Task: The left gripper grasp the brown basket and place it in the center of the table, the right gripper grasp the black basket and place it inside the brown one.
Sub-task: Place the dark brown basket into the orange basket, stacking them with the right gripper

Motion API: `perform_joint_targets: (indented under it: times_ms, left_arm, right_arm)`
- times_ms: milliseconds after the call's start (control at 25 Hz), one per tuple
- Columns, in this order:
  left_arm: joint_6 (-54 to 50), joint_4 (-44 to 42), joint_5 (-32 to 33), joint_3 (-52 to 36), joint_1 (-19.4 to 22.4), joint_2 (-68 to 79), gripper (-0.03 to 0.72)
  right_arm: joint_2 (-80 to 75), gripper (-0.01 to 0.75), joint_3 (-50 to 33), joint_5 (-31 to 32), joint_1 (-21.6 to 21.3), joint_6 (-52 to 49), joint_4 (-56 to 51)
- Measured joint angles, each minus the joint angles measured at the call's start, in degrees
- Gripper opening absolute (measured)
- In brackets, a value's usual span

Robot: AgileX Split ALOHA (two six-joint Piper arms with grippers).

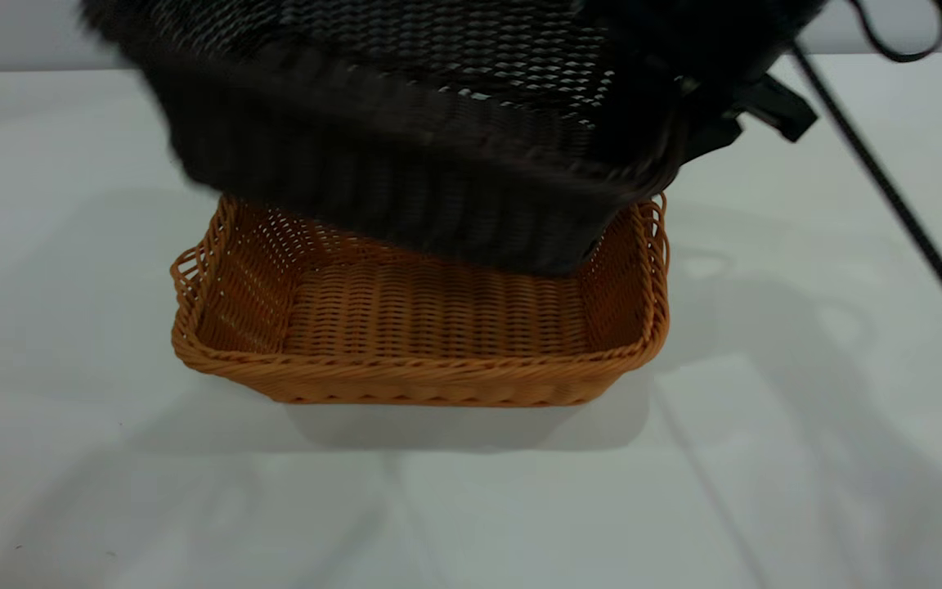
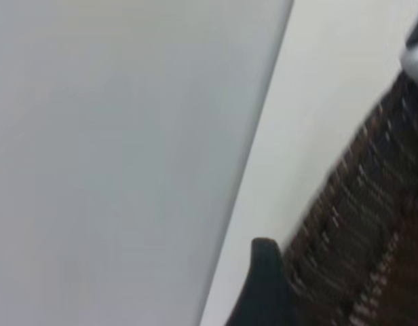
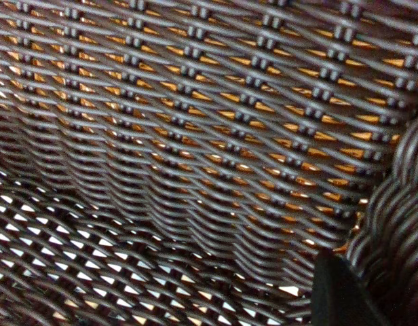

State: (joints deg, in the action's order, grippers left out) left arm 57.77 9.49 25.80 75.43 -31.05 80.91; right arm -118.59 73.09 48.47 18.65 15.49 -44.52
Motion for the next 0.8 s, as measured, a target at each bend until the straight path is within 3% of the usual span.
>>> perform_joint_targets:
  times_ms: [200,800]
  left_arm:
    - [0.0,0.0,0.0,0.0,0.0,-0.7,0.539]
    - [0.0,0.0,0.1,0.0,0.0,-0.8,0.539]
  right_arm:
    - [-1.4,0.15,0.0,-1.8,3.0,-2.6,7.6]
    - [-6.6,0.153,0.1,-5.9,3.1,-4.1,12.4]
